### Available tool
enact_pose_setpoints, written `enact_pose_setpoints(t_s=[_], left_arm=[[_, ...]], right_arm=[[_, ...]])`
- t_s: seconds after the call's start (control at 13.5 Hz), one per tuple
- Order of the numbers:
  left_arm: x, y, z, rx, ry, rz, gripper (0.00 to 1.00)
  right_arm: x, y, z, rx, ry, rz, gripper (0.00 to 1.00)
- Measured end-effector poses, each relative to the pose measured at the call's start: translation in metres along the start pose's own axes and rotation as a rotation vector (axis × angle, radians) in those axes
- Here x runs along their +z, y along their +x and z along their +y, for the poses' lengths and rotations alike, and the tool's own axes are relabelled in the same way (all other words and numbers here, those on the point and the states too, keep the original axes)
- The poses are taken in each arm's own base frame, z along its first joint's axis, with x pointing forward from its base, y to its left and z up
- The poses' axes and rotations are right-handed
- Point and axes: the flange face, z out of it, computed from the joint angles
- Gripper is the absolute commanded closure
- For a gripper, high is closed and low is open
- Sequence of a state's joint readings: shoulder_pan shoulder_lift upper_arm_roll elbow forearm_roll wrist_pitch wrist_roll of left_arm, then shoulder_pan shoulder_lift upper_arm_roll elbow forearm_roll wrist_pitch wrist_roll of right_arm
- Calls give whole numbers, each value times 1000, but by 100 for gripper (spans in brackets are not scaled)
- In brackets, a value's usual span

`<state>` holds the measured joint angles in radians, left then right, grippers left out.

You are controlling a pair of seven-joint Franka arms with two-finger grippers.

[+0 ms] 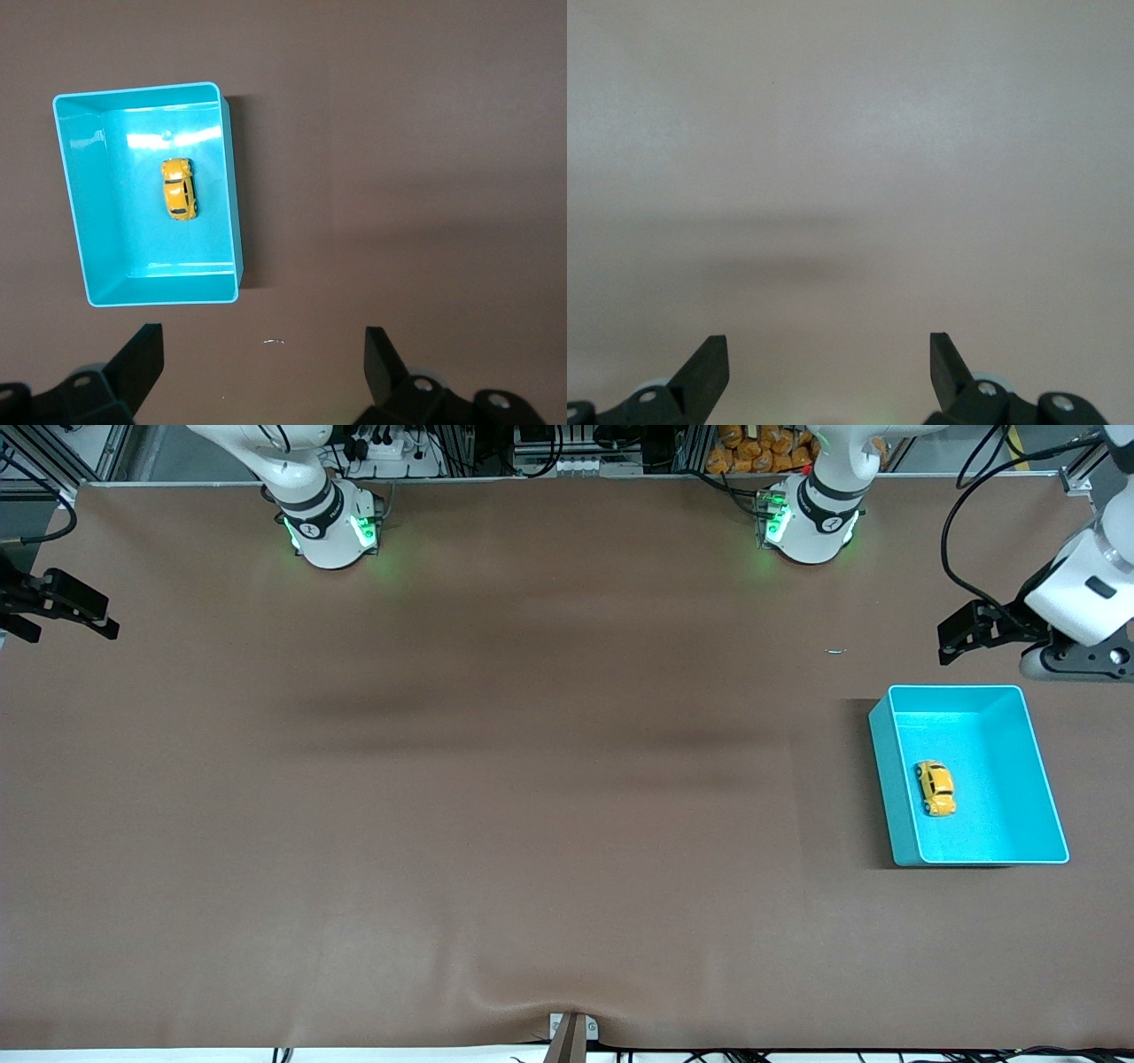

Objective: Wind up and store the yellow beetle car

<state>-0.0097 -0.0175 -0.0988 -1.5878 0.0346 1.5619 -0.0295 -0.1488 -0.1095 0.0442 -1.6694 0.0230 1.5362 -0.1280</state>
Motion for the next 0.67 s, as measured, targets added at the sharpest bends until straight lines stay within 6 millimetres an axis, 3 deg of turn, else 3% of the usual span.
enact_pose_setpoints(t_s=[0.22, 0.67], left_arm=[[-19, -1, 0, -9, -62, 23, 0], [-18, 1, 0, -11, -74, 21, 0]], right_arm=[[0, 0, 0, 0, 0, 0, 0], [0, 0, 1, 2, 0, 0, 0]])
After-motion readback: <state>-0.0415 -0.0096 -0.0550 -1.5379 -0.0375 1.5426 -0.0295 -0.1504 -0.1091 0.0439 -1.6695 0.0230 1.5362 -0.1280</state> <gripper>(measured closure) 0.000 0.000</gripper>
